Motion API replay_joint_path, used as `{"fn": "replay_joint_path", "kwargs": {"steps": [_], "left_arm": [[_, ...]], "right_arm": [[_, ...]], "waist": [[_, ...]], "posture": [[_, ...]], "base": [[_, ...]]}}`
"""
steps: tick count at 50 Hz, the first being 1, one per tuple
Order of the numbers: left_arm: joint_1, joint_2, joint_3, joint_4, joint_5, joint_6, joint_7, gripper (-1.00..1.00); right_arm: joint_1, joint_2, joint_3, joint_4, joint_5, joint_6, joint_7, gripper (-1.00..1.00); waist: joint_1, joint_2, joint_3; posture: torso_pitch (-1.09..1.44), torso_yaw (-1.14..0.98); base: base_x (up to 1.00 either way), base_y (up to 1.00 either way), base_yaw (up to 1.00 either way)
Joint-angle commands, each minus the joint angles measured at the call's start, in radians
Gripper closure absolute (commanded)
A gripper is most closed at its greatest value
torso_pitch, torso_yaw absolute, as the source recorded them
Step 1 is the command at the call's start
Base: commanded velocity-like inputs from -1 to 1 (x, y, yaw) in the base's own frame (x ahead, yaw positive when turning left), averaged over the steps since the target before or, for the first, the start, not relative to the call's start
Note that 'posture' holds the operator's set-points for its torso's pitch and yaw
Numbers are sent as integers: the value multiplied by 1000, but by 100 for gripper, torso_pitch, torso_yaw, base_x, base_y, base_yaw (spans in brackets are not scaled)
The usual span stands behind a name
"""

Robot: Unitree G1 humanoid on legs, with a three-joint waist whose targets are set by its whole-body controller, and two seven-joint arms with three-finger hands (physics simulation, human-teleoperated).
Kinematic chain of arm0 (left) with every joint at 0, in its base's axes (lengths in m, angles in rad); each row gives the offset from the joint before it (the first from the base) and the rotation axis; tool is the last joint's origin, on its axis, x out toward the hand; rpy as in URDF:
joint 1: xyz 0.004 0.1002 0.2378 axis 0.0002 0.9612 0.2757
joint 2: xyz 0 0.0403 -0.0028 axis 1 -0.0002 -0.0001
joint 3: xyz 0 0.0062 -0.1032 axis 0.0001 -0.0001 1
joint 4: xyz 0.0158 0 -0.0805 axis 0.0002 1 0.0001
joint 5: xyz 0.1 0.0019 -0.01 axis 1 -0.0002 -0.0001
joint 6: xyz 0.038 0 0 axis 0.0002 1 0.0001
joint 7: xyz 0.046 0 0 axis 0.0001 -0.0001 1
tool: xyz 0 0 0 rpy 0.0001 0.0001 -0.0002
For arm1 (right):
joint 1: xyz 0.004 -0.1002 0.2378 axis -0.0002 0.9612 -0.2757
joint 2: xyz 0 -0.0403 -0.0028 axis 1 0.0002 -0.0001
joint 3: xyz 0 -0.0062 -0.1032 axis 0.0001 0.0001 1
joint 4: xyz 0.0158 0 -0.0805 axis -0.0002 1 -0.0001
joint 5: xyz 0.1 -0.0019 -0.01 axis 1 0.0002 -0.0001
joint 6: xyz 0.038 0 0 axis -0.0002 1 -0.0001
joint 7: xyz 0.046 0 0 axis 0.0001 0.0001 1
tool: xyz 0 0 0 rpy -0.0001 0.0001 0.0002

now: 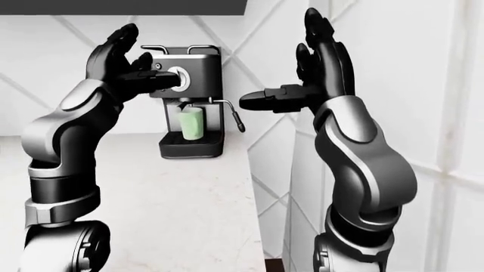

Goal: Press the button on the coffee machine to serve coffee.

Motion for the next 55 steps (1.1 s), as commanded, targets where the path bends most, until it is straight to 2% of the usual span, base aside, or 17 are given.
{"fn": "replay_joint_path", "kwargs": {"steps": [1,27,55], "left_arm": [[-36,8,2,7,13,-54,-16,-100],[-26,-15,-3,119,63,-145,-51,-100],[-147,-13,-9,457,83,-336,-97,-100]], "right_arm": [[-31,-8,-7,-7,-4,-27,0,-100],[-31,-7,-3,2,-13,-36,3,-100],[-32,-4,-3,1,-16,-35,1,-100]], "waist": [[0,0,0],[-2,-4,-3],[-1,-7,-7]], "posture": [[-80,0],[-80,0],[-80,0]], "base": [[0,0,0],[0,0,0],[0,0,0]]}}
